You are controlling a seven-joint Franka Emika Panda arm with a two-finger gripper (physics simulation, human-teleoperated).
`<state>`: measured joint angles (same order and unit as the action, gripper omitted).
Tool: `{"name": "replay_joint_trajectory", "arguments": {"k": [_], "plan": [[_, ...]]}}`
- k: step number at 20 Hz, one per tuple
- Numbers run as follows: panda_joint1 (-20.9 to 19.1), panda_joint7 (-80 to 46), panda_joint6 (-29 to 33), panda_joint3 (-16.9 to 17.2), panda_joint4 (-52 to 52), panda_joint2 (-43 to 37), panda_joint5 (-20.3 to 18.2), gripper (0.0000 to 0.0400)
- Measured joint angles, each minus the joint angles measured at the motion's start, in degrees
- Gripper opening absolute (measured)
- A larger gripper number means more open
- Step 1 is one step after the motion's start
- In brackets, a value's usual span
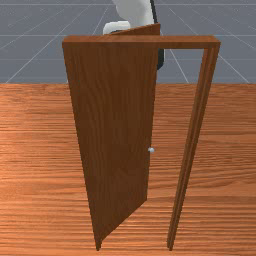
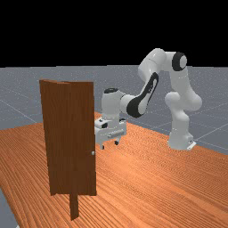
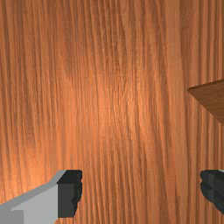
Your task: Close the door
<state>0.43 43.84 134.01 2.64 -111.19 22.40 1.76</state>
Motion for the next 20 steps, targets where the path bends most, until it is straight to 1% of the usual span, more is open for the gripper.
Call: {"name": "replay_joint_trajectory", "arguments": {"k": [1,2,3,4,5,6,7,8,9,10,11,12,13,14,15,16,18,19,20], "plan": [[-3.2,11.15,-2.76,0.16,7.82,4.73,-1.95,0.0244],[-10.1,21.28,-7.03,0.82,18.84,11.26,-3.62,0.0148],[-13.91,21.29,-6.96,2.48,19.12,11.69,-3.59,0.009],[-15.05,21.29,-6.96,3.1,19.08,11.71,-3.58,0.0055],[-15.36,21.29,-6.96,3.27,19.08,11.71,-3.58,0.0033],[-15.36,20.41,-7.08,3.51,19.27,11.82,-3.72,0.0177],[-15.11,20.71,-6.5,3.87,18.99,11.74,-2.72,0.0265],[-15.5,21.22,-6.88,3.56,19.27,11.85,-3.31,0.0318],[-15.49,21.17,-6.92,3.59,19.42,11.94,-3.27,0.035],[-15.59,21.29,-7.71,3.5,20.01,12.25,-3.4,0.037],[-15.6,21.31,-7.55,3.49,19.94,12.27,-3.43,0.0382],[-15.54,21.21,-9.15,3.63,21.18,12.9,-3.15,0.0389],[-15.06,16.0,-7.89,4.56,20.7,12.81,-4.33,0.0394],[-14.48,6.97,-9.41,6.42,23.13,14.3,-6.01,0.04],[-15.04,1.58,-11.12,7.69,26.51,16.35,-7.43,0.04],[-16.43,-1.52,-13.15,8.57,30.94,18.95,-8.6,0.04],[-20.69,1.98,-17.09,8.64,40.64,24.43,-9.14,0.04],[-22.92,11.33,-17.71,7.51,43.23,25.88,-8.07,0.04],[-24.34,19.02,-17.43,6.45,43.45,26.05,-7.07,0.04]]}}
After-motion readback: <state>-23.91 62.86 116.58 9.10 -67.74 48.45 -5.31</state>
